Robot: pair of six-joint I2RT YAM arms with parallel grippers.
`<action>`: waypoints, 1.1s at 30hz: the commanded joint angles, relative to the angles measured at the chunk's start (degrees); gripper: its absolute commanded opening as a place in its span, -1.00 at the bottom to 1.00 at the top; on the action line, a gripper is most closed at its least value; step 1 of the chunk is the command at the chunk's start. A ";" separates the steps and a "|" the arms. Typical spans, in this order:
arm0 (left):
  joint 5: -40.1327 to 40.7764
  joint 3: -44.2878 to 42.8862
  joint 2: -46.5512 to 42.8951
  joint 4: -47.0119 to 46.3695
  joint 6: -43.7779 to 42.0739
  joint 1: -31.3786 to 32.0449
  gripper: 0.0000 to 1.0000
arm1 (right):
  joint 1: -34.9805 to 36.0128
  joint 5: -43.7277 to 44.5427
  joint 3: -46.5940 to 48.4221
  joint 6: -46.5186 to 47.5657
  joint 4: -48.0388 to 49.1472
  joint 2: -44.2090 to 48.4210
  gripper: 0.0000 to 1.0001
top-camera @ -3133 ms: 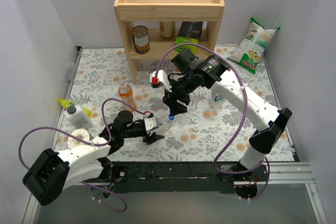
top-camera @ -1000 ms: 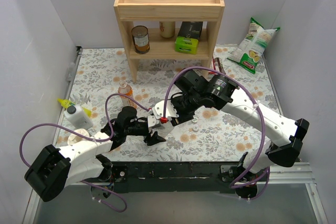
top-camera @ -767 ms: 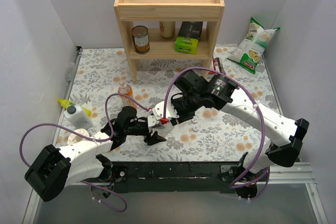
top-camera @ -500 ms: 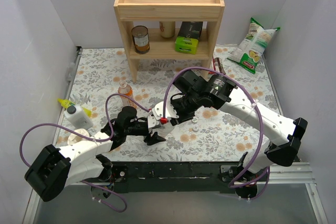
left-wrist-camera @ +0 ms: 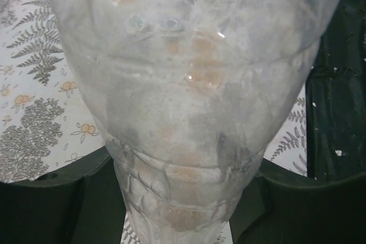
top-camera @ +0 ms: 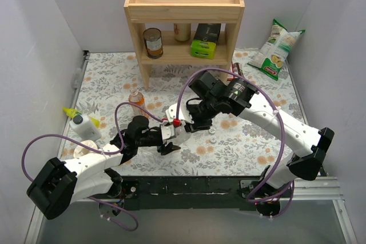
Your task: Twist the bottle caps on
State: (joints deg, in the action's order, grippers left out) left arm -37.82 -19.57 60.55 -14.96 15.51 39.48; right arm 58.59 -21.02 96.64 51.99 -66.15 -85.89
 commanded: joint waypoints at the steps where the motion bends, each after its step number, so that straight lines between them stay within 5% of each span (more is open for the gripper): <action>1: 5.99 -2.31 -1.40 -10.70 3.39 -0.29 -1.00 | -1.72 -4.56 0.48 -9.16 -0.21 -2.35 -0.38; 14: 21.29 -0.99 0.26 -23.43 2.95 -0.20 -1.00 | -6.90 -9.83 3.55 -19.19 1.11 -7.54 -0.40; 22: 27.45 -3.63 3.08 -19.85 7.34 -0.20 -1.00 | -7.79 -10.81 5.05 -22.90 1.82 -9.73 -0.38; 29: 22.54 -2.23 3.34 -12.74 9.27 -0.20 -1.00 | -7.79 -6.50 11.19 -21.75 -0.46 -10.79 0.20; 30: 21.66 -1.61 3.25 -12.46 9.80 -0.20 -1.00 | -7.79 -6.23 13.55 -21.58 -1.08 -11.05 0.55; 33: 19.37 -1.17 3.25 -11.15 11.73 -0.20 -1.00 | -7.79 -5.79 16.90 -20.87 -3.45 -10.80 0.88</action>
State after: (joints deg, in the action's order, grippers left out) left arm -15.86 -18.98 65.12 -25.67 23.14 39.53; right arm 50.02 -25.50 107.83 31.07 -64.29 -97.25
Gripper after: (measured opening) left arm 0.547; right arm 0.863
